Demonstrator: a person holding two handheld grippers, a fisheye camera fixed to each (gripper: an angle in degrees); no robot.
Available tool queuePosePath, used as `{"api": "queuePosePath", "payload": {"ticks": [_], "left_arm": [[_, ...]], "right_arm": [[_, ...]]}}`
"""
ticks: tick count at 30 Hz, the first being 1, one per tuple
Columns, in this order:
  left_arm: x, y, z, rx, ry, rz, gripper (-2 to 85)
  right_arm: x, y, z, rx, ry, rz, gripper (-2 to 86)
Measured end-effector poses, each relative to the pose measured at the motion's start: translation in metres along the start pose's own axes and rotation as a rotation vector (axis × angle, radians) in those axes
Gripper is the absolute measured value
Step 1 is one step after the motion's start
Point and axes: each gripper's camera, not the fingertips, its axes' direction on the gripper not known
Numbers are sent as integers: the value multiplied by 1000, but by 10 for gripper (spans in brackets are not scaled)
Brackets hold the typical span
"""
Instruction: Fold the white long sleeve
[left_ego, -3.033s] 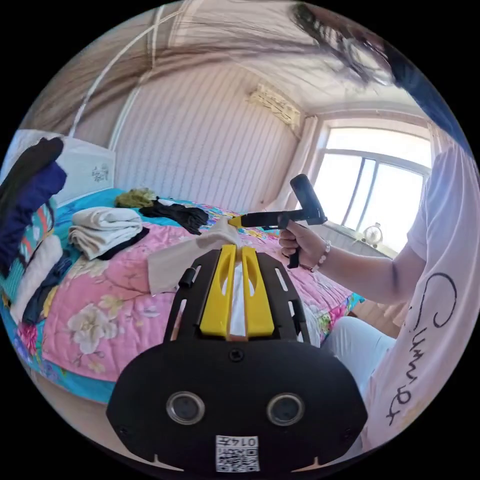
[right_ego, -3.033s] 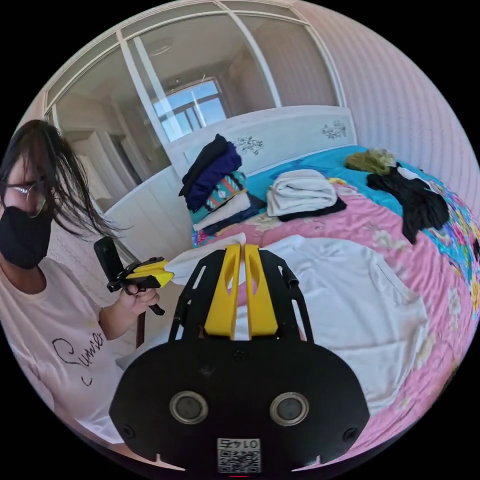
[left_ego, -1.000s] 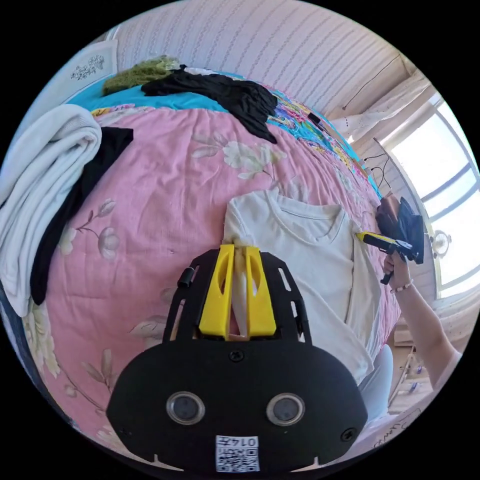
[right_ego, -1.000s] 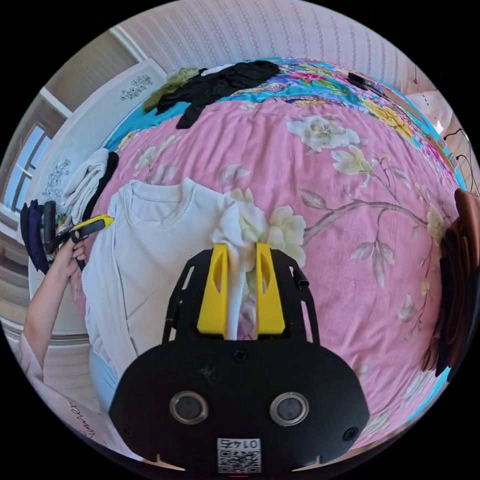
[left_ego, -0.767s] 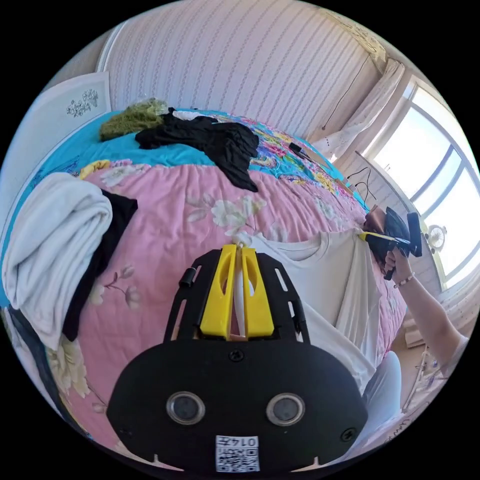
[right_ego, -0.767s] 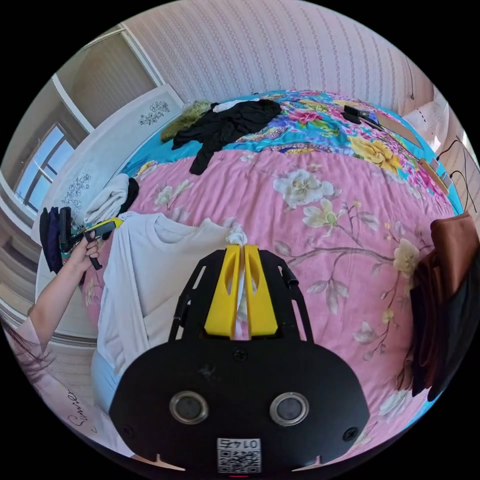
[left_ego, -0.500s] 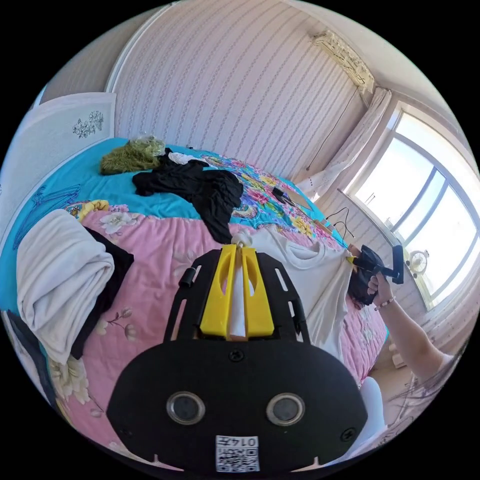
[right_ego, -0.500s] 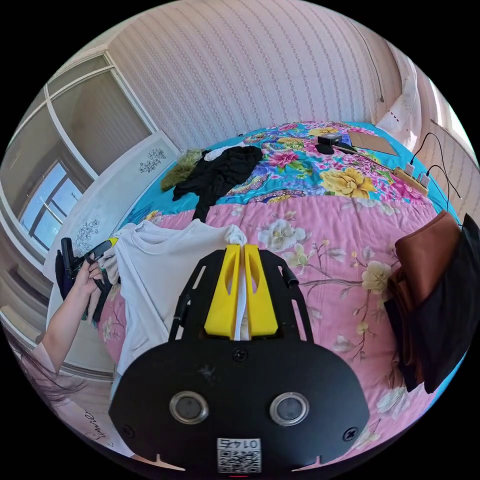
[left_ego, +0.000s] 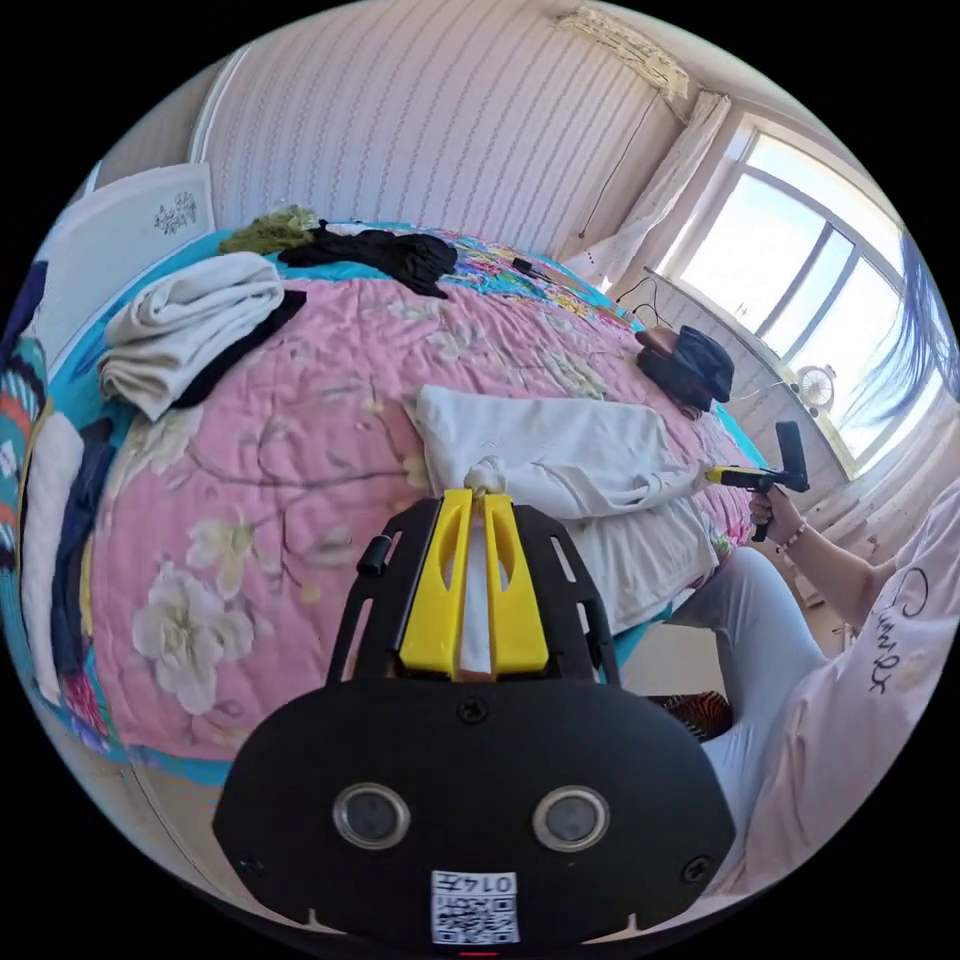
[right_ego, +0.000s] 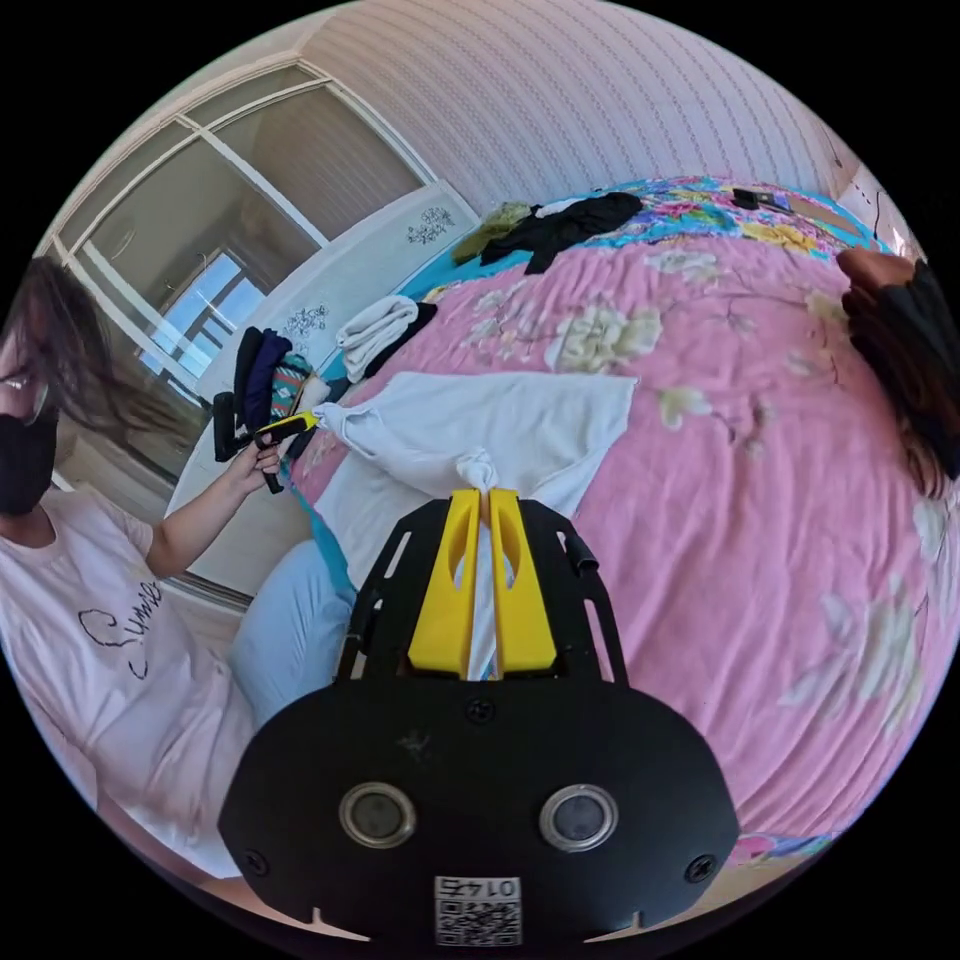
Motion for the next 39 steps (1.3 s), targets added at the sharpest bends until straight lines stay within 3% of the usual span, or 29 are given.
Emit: {"api": "queuePosePath", "payload": {"ticks": [3,7,13,16,19,25,28,33,39], "left_arm": [[-14,40,12,-58,7,-116,-7],[-22,65,-17,-5,-82,-207,-8],[38,36,-20,74,-60,31,35],[58,25,27,-21,-46,97,74],[60,35,63,-184,-8,122,36],[63,92,28,-226,76,132,-7],[67,117,14,-268,12,95,-2],[115,130,-2,-180,4,191,-6],[215,132,52,-54,107,272,-10]], "right_arm": [[-12,28,22,-77,55,38,16],[-33,32,16,-106,137,52,25],[-92,-23,28,-69,167,-127,64],[-119,-56,77,-149,153,-216,103],[-131,-69,120,-280,121,-227,66],[-176,-46,120,-374,86,-401,26],[-191,-39,127,-462,124,-417,46],[-215,-54,129,-467,105,-397,36],[-268,-138,168,-349,331,-565,0]]}}
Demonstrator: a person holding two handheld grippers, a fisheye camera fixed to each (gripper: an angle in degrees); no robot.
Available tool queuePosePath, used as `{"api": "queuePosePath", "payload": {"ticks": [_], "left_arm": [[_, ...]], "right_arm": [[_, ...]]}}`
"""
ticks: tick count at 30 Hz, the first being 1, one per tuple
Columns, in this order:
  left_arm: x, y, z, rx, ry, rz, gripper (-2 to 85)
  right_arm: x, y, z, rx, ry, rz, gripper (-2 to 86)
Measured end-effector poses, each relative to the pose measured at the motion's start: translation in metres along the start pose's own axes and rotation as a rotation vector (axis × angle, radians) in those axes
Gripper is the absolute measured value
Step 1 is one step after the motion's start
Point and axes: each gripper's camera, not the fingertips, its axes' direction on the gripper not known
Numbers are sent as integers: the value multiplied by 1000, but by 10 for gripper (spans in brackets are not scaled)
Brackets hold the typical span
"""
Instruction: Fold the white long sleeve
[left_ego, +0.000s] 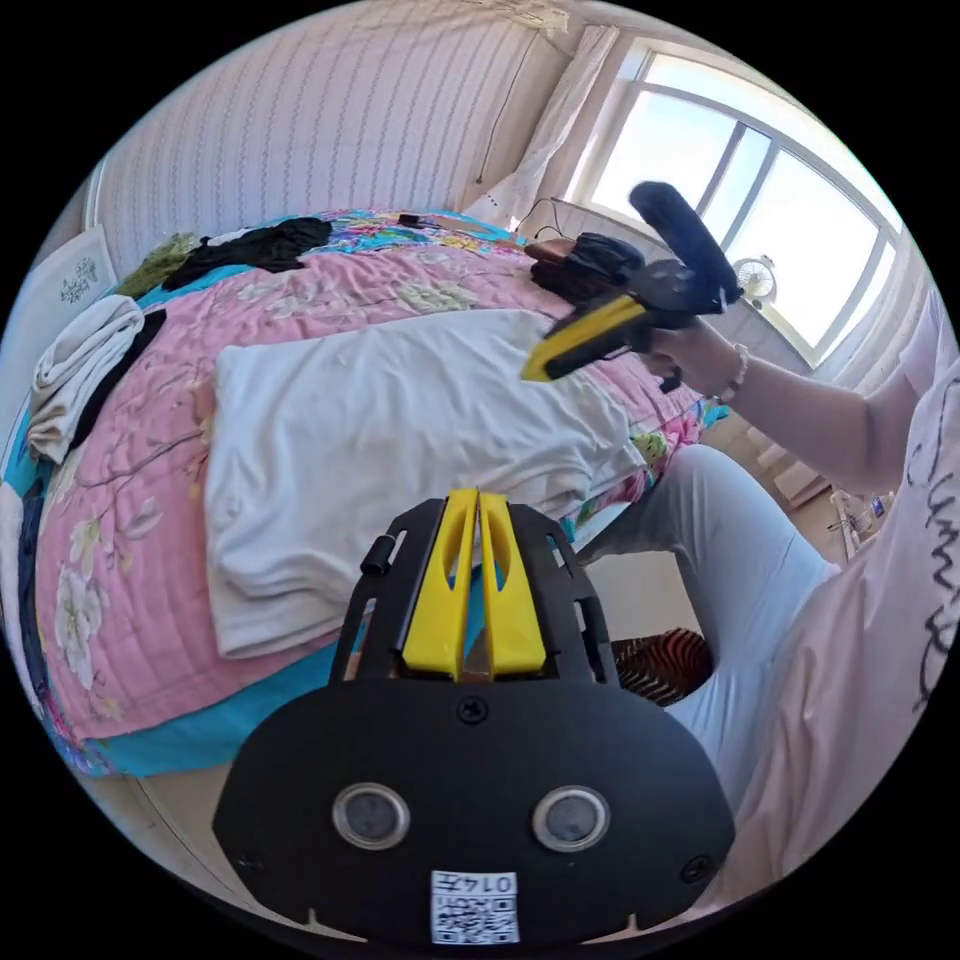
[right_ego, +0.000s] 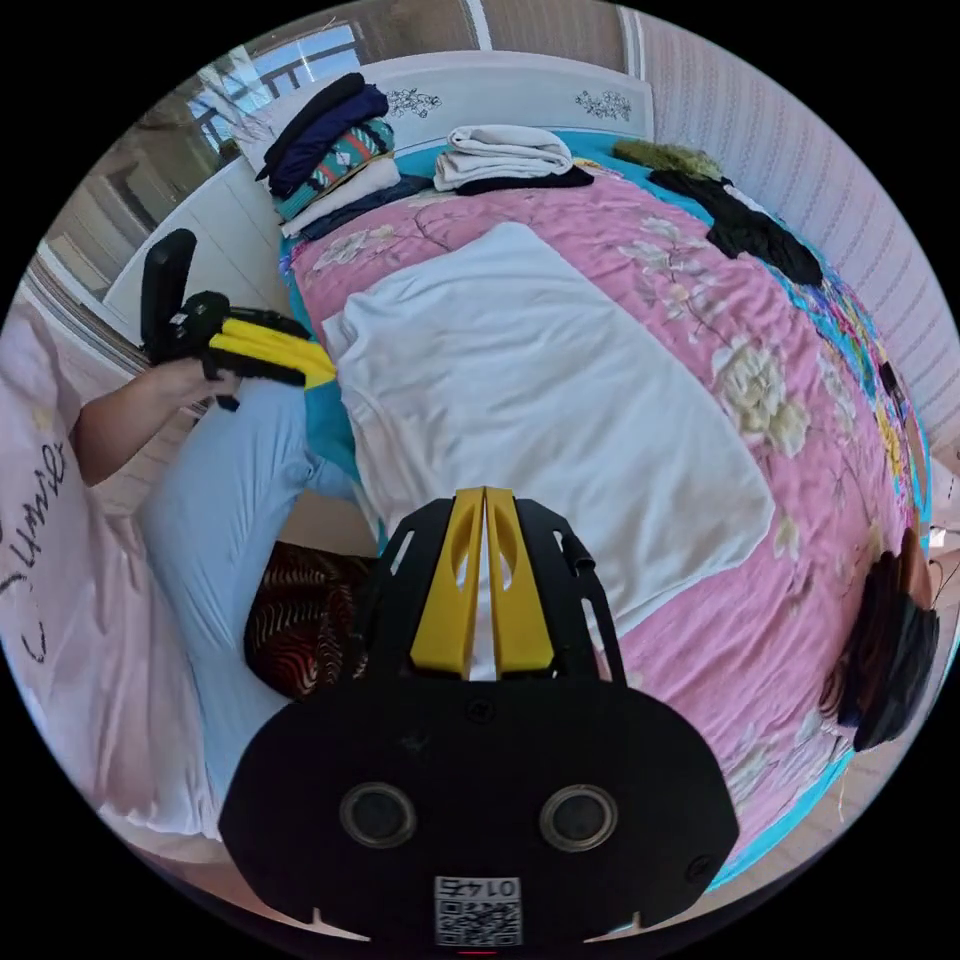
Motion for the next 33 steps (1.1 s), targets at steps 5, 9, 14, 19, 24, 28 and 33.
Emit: {"api": "queuePosePath", "payload": {"ticks": [5,9,14,19,24,28,33], "left_arm": [[39,6,64,-127,-117,51,-10],[52,23,68,-73,-117,83,-10],[86,45,48,45,-134,188,-10],[102,56,78,-25,-144,201,-10],[112,63,70,-14,-142,150,-10],[134,73,45,61,-220,182,-9],[160,88,38,22,-176,250,0]], "right_arm": [[31,-101,39,-57,82,97,-3],[48,-120,96,-122,98,185,-3],[52,-129,86,-219,47,150,-4],[81,-120,115,-198,47,280,-4],[94,-75,100,-37,-59,377,-3],[92,29,48,223,-103,452,-2],[70,168,27,240,-102,580,6]]}}
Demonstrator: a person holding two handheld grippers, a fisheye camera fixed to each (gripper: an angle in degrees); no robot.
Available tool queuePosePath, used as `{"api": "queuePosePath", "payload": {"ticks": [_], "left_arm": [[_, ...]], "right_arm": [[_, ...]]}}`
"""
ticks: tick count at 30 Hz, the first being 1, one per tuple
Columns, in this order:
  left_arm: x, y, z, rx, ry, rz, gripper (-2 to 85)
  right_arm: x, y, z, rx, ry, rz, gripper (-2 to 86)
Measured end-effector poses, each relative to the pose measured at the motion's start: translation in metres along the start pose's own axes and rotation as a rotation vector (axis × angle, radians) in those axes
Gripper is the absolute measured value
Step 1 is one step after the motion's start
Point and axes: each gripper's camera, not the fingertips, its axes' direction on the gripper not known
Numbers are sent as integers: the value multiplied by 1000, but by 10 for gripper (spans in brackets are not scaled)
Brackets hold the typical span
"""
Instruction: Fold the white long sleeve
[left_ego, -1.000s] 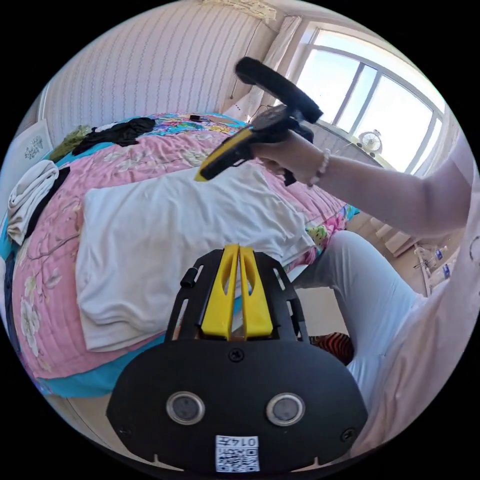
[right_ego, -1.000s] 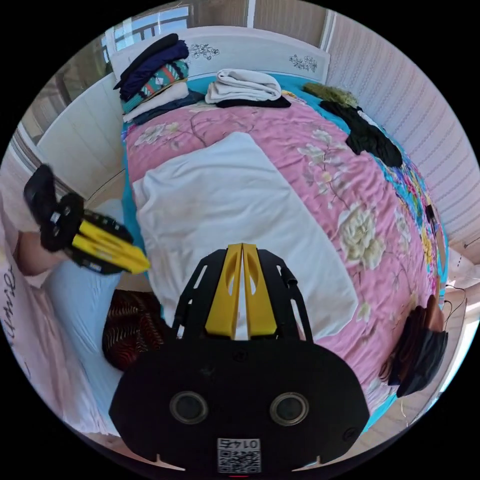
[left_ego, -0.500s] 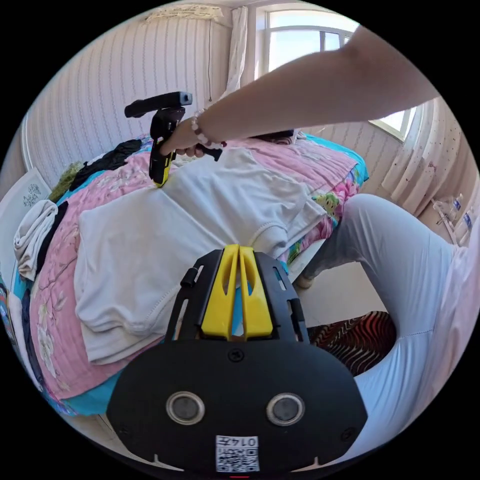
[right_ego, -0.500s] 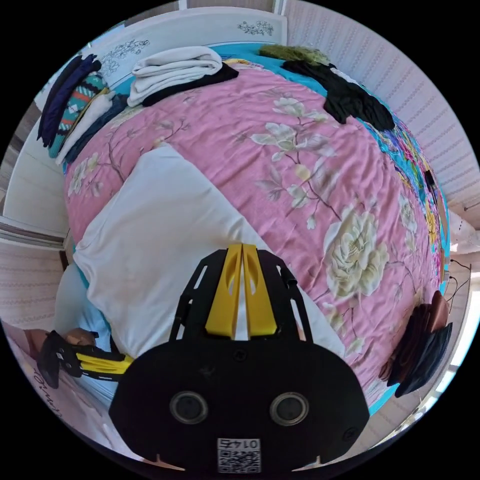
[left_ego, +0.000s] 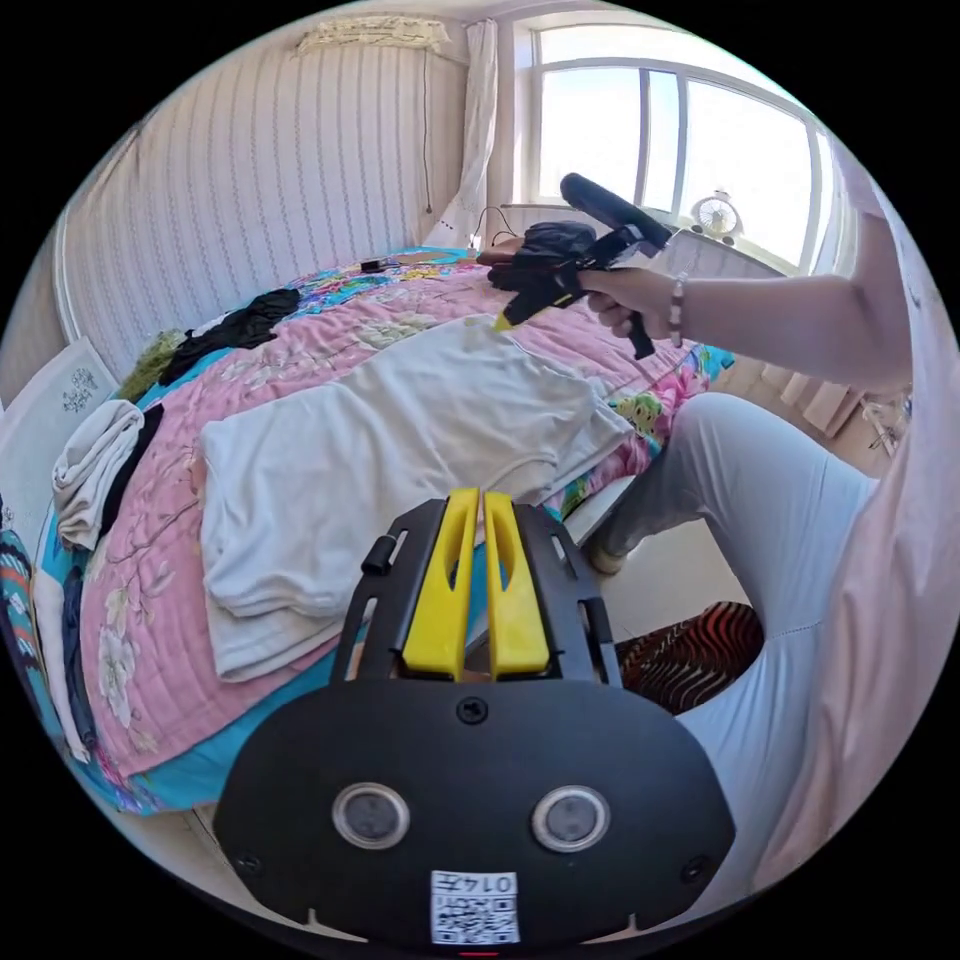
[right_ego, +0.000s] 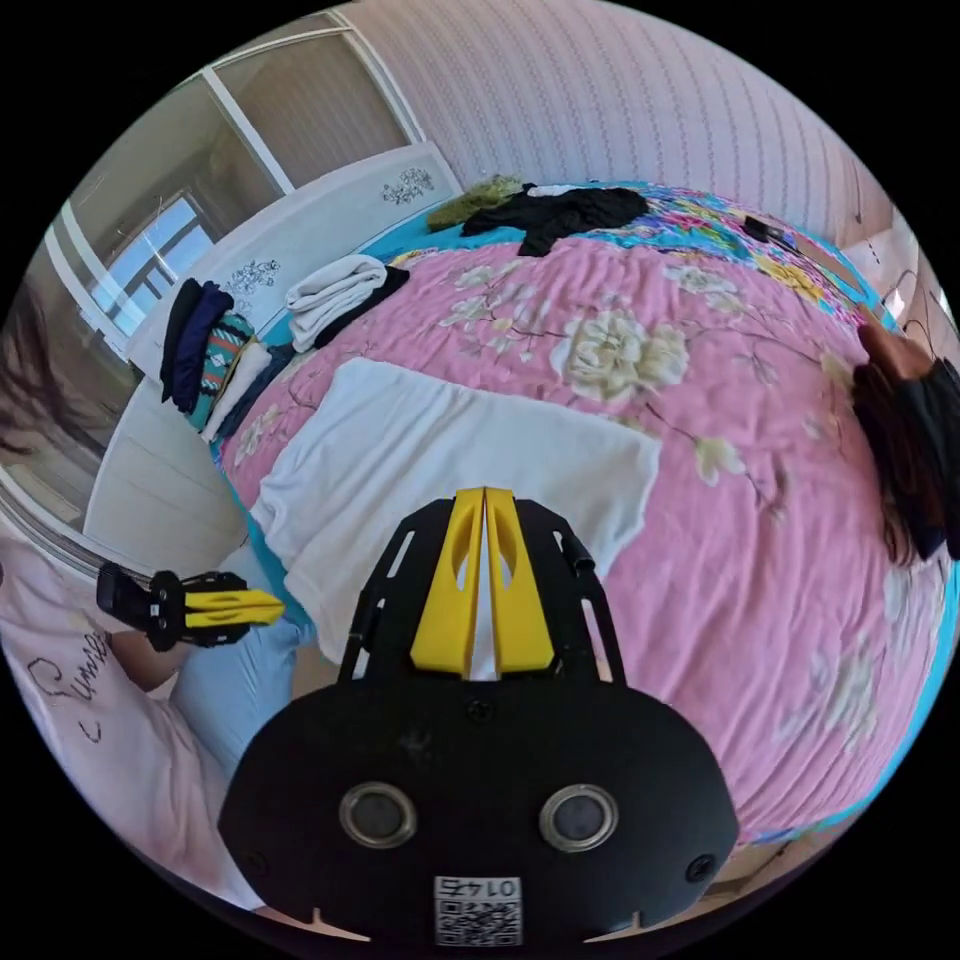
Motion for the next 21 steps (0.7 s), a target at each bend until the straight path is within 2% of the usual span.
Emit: {"api": "queuePosePath", "payload": {"ticks": [3,7,11,14,19,21], "left_arm": [[20,-3,2,17,17,44,20],[50,-33,20,65,71,110,89],[80,-66,58,46,162,156,132],[99,-85,83,0,206,204,157],[121,-100,116,-70,155,271,151],[123,-105,123,-84,114,259,117]], "right_arm": [[23,64,-8,-44,-11,102,34],[48,122,6,-83,-143,217,83],[72,147,25,-130,-233,285,40],[78,157,20,-92,-292,230,11],[96,171,4,-23,-326,169,0],[106,176,4,-14,-376,175,-1]]}}
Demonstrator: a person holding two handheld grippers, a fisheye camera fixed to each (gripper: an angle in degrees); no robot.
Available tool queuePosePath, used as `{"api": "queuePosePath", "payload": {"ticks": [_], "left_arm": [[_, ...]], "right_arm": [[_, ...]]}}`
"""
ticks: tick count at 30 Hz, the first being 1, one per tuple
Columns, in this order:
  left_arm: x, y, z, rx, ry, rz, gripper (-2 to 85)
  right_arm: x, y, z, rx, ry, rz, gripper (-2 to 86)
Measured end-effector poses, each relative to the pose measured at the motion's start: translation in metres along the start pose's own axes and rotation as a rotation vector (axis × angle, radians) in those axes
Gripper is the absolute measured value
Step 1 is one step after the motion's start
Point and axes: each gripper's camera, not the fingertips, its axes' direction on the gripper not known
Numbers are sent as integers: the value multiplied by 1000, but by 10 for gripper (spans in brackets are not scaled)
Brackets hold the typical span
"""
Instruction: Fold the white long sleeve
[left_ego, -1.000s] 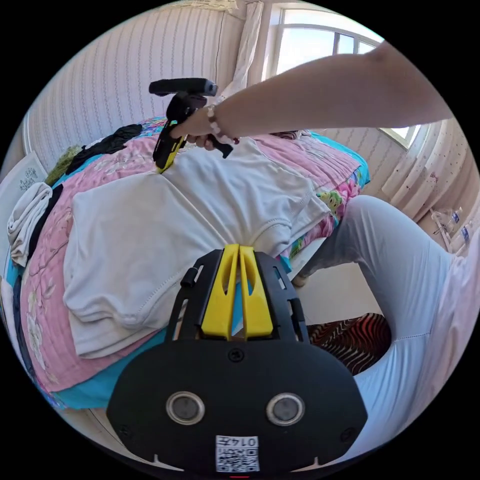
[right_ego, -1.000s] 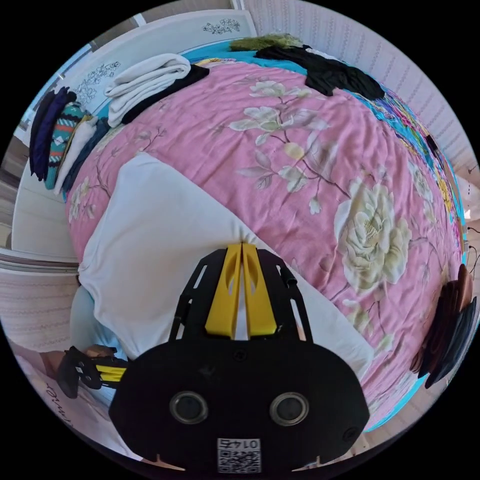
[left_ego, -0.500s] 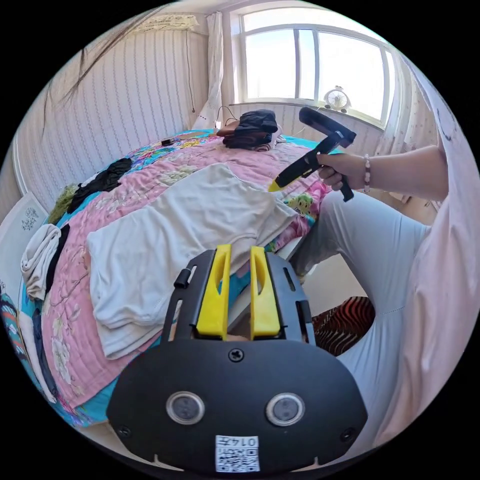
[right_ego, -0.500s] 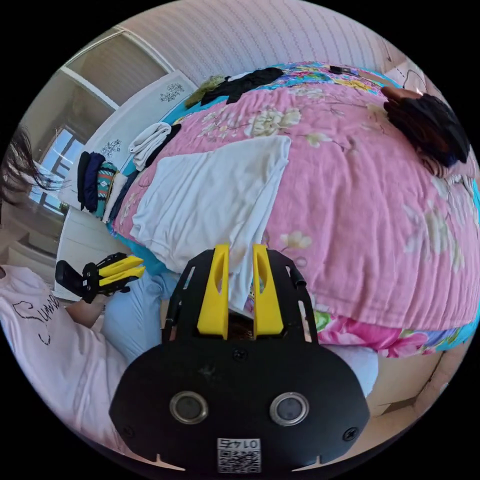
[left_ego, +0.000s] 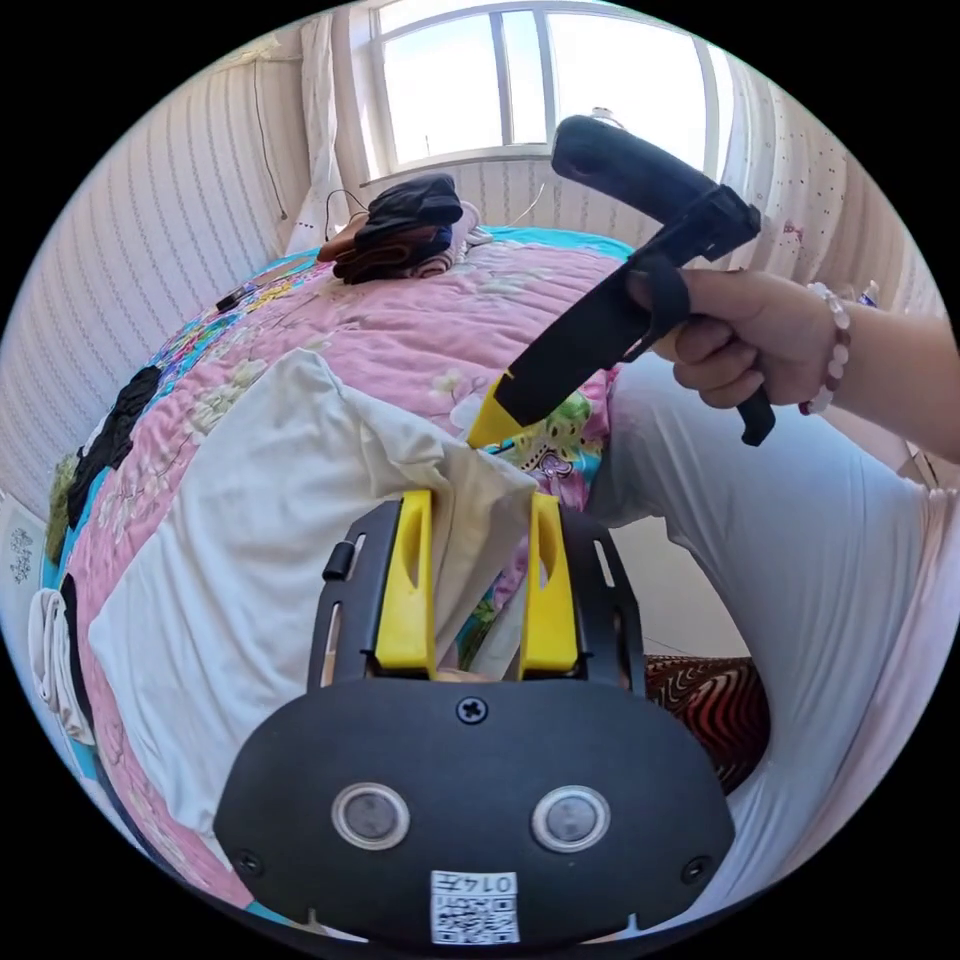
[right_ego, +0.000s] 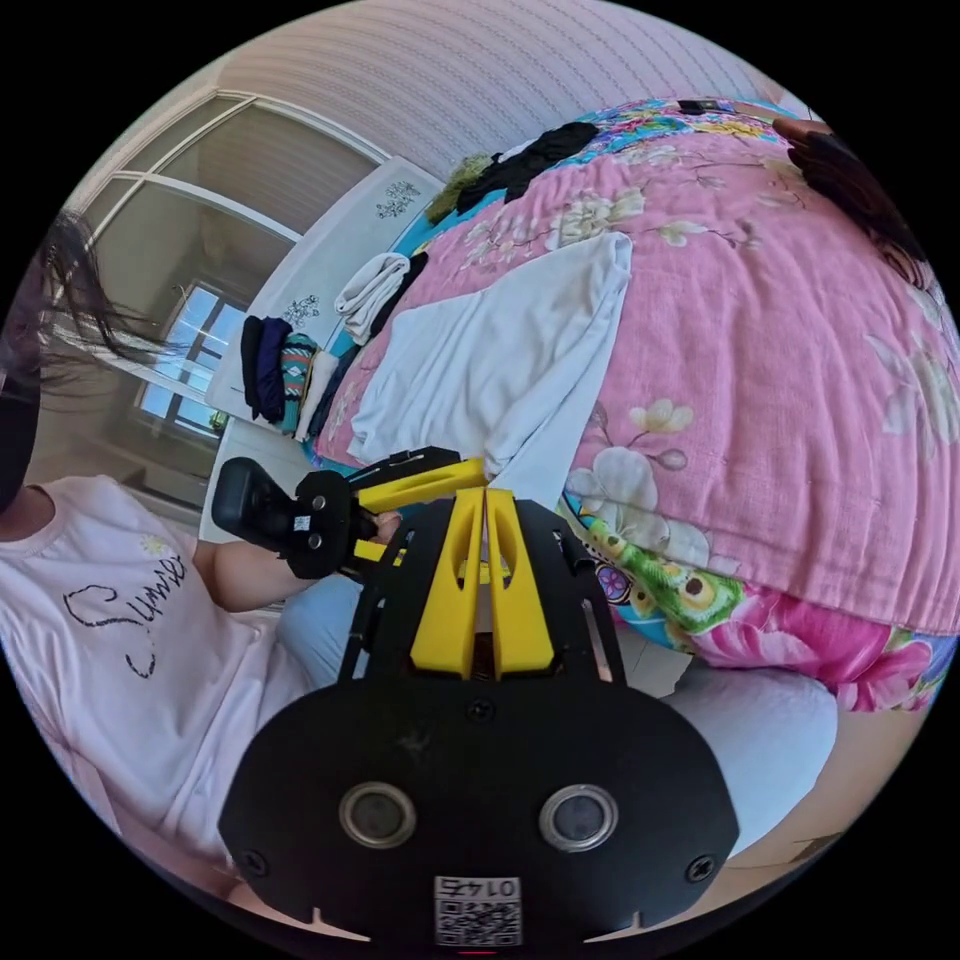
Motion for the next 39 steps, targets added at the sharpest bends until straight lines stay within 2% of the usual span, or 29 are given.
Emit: {"api": "queuePosePath", "payload": {"ticks": [3,5,6,8,11,13,15,17,20,23,27,29,31,35,39], "left_arm": [[-6,-6,9,-52,-5,-38,58],[-11,-7,8,-39,12,-61,36],[-12,-8,7,-35,15,-65,33],[-14,-9,2,-6,20,-77,22],[-15,-11,-6,29,26,-81,14],[-17,-12,-9,36,31,-78,11],[-20,-12,-12,41,34,-81,10],[-26,-12,-18,56,47,-95,8],[-37,-13,-29,90,64,-101,7],[-51,-18,-44,157,106,-104,6],[-64,-27,-62,301,271,-101,6],[-73,-29,-70,404,399,-148,6],[-83,-25,-75,446,431,-223,6],[-116,10,-92,492,324,-391,6],[-151,56,-113,459,189,-555,9]], "right_arm": [[12,3,-1,-16,-157,-59,1],[16,1,-4,-14,-124,-104,4],[23,-2,-8,8,-46,-104,6],[37,-12,-17,76,38,-72,15],[75,-38,-27,226,75,17,80],[117,-61,-20,332,-30,176,129],[138,-82,-6,350,-132,231,133],[144,-104,11,333,-147,225,130],[143,-134,37,238,-97,210,79],[150,-142,37,219,-180,223,36],[150,-124,-12,325,-255,210,20],[141,-114,-38,352,-208,192,18],[128,-103,-74,384,-118,204,18],[96,-112,-100,372,-13,202,21],[37,-180,-59,240,-9,86,32]]}}
